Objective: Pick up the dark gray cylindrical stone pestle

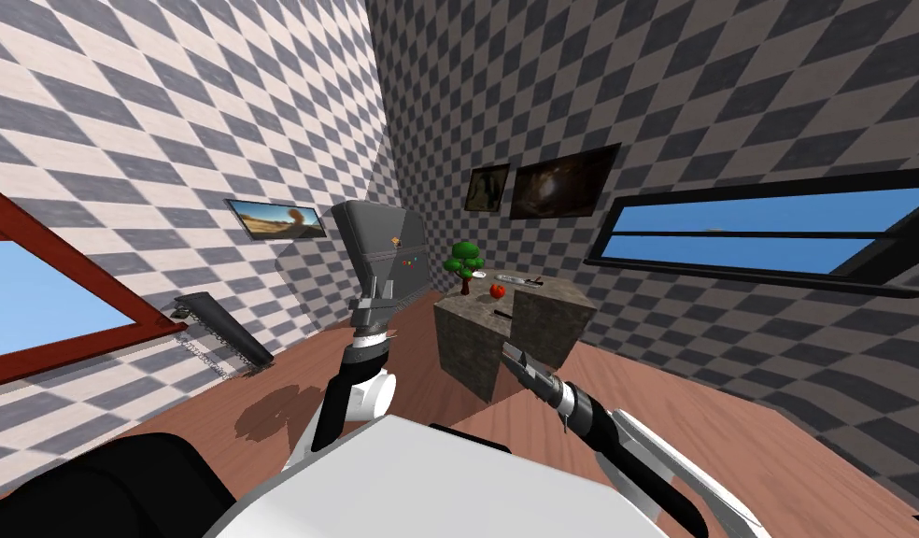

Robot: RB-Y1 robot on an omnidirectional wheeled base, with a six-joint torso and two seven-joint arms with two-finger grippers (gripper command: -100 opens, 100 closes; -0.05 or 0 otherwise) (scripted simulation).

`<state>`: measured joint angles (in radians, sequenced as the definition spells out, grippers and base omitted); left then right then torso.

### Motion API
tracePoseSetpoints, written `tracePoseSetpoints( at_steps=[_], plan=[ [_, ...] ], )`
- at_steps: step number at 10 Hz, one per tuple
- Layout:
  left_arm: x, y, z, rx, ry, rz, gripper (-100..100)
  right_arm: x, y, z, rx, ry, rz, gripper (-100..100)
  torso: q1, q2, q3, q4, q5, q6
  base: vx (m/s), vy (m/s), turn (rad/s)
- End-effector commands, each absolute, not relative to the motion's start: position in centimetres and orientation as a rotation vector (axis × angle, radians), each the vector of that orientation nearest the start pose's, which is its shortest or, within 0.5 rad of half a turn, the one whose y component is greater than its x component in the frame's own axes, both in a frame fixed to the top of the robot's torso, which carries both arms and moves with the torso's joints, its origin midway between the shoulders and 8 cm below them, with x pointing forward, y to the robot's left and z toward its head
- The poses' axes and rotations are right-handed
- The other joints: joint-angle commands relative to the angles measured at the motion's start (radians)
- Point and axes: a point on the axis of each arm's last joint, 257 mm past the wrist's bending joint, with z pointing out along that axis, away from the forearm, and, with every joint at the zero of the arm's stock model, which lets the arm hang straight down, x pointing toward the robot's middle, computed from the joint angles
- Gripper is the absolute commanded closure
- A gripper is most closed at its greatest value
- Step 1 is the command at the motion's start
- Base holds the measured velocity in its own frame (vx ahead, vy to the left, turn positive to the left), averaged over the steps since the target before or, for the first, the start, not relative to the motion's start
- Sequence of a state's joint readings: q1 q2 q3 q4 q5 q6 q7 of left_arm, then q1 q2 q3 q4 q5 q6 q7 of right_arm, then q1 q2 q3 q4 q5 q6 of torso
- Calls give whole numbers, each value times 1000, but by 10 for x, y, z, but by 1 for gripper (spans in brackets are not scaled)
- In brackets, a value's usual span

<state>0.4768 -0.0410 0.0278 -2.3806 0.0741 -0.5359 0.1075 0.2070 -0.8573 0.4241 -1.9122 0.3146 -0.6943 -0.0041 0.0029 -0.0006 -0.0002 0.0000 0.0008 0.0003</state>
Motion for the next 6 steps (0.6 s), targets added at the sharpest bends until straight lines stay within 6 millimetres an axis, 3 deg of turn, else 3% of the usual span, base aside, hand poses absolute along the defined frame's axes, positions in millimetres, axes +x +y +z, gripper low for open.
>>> tracePoseSetpoints(
  at_steps=[1, 2, 3, 6],
  plan=[
    [311, 293, 81, -626, 394, -1462, 0, 325, -115, -180, -384, 1600, 1319, -100, 0, 0, 0, 0, 0, 0, 7, 71, 189],
    [311, 293, 81, -626, 394, -1462, 0, 324, -121, -184, -405, 1621, 1303, -100, 1, 0, 0, 0, 0, 0, 13, 56, 105],
    [311, 293, 81, -626, 394, -1462, 0, 321, -130, -206, -447, 1682, 1271, -100, 0, 0, 0, 0, 0, 0, 35, 71, 205],
    [311, 293, 81, -626, 394, -1462, 0, 317, -156, -233, -527, 1786, 1196, -100, 1, -2, -1, 0, 0, -1, 38, 58, 136]
  ],
)
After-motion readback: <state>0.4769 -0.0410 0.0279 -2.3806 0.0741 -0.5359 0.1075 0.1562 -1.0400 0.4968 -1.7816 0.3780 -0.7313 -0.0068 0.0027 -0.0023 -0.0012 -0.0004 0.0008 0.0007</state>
